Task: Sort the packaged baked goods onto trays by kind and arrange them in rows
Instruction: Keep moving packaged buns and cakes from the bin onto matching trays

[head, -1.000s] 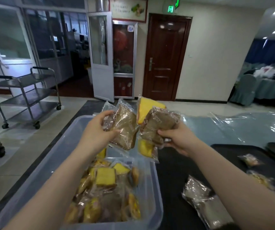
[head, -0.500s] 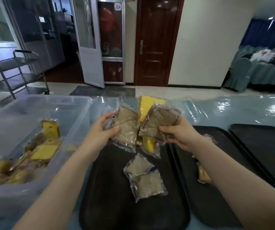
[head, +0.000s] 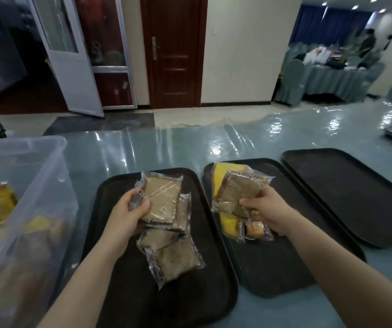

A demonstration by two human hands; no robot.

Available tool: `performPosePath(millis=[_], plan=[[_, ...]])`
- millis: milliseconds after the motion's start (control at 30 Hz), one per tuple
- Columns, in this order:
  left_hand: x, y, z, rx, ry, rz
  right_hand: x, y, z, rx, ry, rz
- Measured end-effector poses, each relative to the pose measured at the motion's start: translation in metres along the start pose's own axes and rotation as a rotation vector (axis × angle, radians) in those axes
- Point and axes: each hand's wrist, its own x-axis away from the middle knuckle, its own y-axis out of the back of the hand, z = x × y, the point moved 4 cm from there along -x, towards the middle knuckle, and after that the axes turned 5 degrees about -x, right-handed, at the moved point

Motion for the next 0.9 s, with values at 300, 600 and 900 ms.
performPosePath(millis=[300,600,900], plan=[[-0.017,-0.068,0.028,-0.14,0.042,0.071,-0.005,0.06,-0.037,-0.084,-0.099,0.0],[-0.047,-0.205,0.03,-0.114,0.032,-0.001,-0.064,0.196,-0.052,-0.258,-0.115,-0.002],[-0.063,-0.404,0.04,0.019,0.139,0.017,-0.089,0.394,-0.066,-0.333,-0.155,-0.2]])
